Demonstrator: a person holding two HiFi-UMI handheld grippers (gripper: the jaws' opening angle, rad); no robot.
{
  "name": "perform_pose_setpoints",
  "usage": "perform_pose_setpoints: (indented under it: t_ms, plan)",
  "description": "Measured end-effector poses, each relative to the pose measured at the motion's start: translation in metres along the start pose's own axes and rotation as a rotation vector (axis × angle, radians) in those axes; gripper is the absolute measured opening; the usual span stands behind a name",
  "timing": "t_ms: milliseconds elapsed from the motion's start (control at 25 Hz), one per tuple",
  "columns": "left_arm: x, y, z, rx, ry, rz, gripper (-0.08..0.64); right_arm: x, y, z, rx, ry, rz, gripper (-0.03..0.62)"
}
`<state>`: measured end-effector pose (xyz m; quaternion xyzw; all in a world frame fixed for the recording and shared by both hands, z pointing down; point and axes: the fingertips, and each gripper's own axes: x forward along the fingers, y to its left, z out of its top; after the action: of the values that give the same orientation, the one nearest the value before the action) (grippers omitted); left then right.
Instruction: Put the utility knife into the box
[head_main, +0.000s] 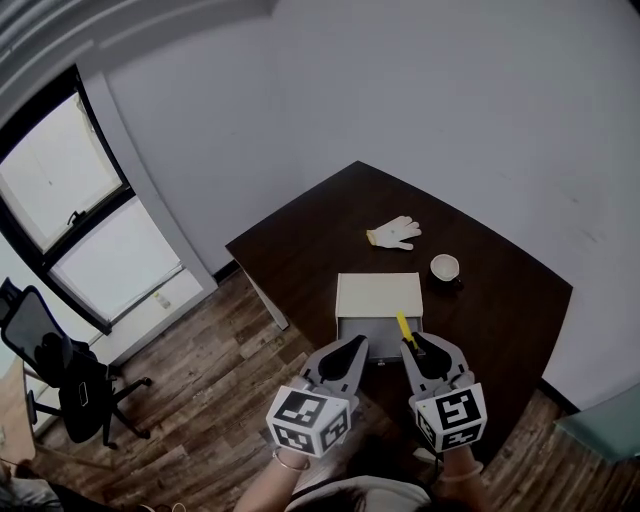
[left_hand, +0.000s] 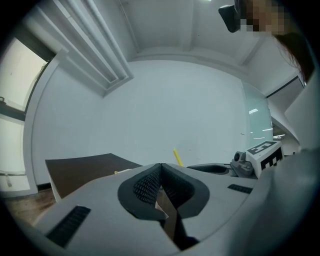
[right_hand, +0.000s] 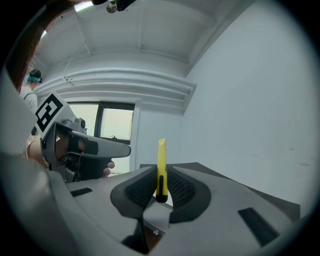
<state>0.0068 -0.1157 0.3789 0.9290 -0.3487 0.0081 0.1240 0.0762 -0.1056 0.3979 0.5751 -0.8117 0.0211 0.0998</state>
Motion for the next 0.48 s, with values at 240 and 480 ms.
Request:
perform_pose_setpoints:
  t_ms: [240, 480]
  plan:
    - [0.021, 0.004, 0.001, -0.001, -0.010, 0.050, 0.017, 0.015, -0.018, -0.005, -0.038, 0.016, 0.052, 0.069]
    - [0.037, 0.005, 0.004, 0.013, -0.007, 0.083, 0.017, 0.026, -0.031, -0.013, -0.065, 0.040, 0.103, 0.069]
